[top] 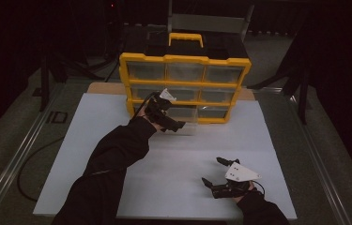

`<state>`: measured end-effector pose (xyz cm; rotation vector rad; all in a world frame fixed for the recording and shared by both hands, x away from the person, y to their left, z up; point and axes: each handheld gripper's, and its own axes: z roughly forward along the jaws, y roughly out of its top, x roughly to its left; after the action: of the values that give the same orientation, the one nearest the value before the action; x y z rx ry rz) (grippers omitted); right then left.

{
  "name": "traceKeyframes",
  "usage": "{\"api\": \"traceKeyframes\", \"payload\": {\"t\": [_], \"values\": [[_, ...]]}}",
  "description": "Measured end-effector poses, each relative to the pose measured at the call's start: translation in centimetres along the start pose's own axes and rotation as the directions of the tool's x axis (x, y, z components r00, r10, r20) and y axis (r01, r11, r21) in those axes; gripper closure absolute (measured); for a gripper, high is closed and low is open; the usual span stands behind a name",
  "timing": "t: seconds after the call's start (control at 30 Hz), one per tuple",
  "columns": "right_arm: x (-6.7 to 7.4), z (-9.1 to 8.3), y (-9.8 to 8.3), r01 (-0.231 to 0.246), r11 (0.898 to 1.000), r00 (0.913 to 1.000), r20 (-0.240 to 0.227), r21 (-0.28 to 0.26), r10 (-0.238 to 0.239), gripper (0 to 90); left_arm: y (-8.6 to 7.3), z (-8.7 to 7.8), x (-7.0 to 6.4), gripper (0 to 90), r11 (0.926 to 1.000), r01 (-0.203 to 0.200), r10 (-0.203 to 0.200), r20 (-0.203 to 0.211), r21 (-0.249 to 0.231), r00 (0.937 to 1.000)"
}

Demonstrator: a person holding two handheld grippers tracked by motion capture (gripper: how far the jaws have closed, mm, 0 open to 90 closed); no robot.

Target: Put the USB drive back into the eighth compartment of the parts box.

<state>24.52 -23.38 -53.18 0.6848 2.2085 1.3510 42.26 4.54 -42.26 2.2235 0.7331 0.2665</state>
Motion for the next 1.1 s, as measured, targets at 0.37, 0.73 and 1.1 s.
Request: {"api": "traceKeyframes", "payload": {"t": [0.37,0.73,1.1], "values": [[0.1,0.0,0.0,-0.004,1.0,1.0,0.001,0.001,0.004,10.2,-0.5,-1.0,-0.4,0.5,0.9994,-0.026,0.027,0.02,-0.021,0.9994],[0.1,0.1,0.0,0.0,1.0,1.0,0.003,0.0,0.0,10.2,-1.3,-2.1,-0.9,0.5,0.9983,-0.05,0.052,0.056,-0.029,0.9971],[0.1,0.0,0.1,0.007,1.0,1.0,0.005,-0.004,-0.007,10.2,-3.2,-3.4,-1.3,0.5,0.9977,-0.06,0.062,0.082,-0.033,0.9947]]}}
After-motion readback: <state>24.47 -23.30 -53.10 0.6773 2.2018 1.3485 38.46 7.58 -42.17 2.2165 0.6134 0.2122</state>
